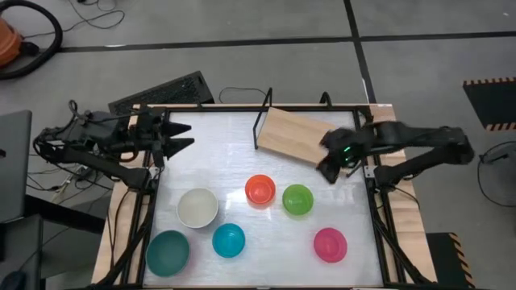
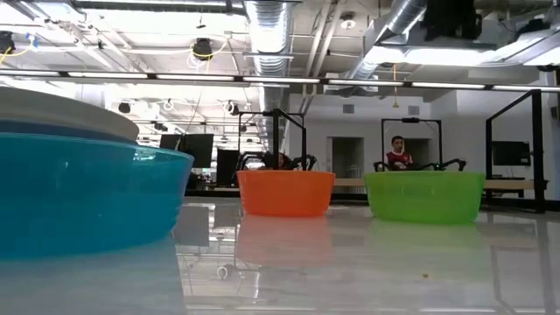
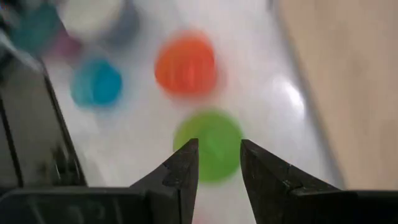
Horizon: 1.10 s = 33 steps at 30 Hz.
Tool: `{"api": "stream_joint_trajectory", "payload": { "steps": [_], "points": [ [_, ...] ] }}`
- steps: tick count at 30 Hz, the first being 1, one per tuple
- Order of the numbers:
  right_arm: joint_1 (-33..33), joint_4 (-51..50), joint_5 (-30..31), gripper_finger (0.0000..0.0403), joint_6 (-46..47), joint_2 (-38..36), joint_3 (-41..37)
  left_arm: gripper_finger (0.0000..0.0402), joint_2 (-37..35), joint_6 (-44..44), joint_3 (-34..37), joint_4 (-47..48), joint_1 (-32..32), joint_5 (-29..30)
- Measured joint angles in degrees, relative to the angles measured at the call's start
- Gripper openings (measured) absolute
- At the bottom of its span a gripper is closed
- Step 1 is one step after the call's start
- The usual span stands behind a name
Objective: Place and stack bowls onto a shelf
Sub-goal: Put the white bowl on the shelf
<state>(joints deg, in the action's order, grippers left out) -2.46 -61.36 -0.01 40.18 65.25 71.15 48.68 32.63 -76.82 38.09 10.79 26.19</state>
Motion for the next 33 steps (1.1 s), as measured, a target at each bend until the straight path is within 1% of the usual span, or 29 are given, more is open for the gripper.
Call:
{"api": "stream_joint_trajectory", "payload": {
  "steps": [5, 8, 13, 18, 22, 26, 29, 33],
  "points": [
    [-4.5, -0.4, 0.1, 0.0122, 0.0, 9.7, -0.3, 0.0294, -0.3, -1.5, 0.0, 0.9, 0.0, 1.4],
    [-6.5, 0.4, 1.6, 0.0113, -0.4, 14.6, -0.3, 0.0294, -0.4, -1.6, 0.0, 1.9, 0.0, 1.5],
    [-8.8, 0.5, 3.6, 0.0104, -2.1, 19.3, -0.1, 0.0294, -0.3, -1.5, 0.0, 2.8, 0.0, 1.5],
    [-11.1, 0.4, 8.6, 0.0102, -3.5, 20.2, 2.8, 0.0294, -0.3, -1.5, 0.0, 3.8, 0.0, 1.5],
    [-13.0, 1.2, 14.4, 0.0101, -9.8, 20.2, 8.3, 0.0294, -0.3, -1.4, 0.0, 3.8, 0.0, 1.5],
    [-11.9, 5.4, 19.4, 0.0101, -16.3, 20.2, 14.6, 0.0294, -0.3, -1.4, 0.0, 3.8, 0.0, 1.6],
    [-9.2, 11.1, 20.2, 0.0101, -18.9, 20.2, 18.3, 0.0294, -0.3, -0.9, 0.0, 3.7, 0.0, 1.6],
    [-6.1, 20.3, 19.7, 0.0101, -19.1, 20.2, 20.2, 0.0294, -0.3, 0.1, 0.0, 3.7, 0.0, 1.6]
  ]
}}
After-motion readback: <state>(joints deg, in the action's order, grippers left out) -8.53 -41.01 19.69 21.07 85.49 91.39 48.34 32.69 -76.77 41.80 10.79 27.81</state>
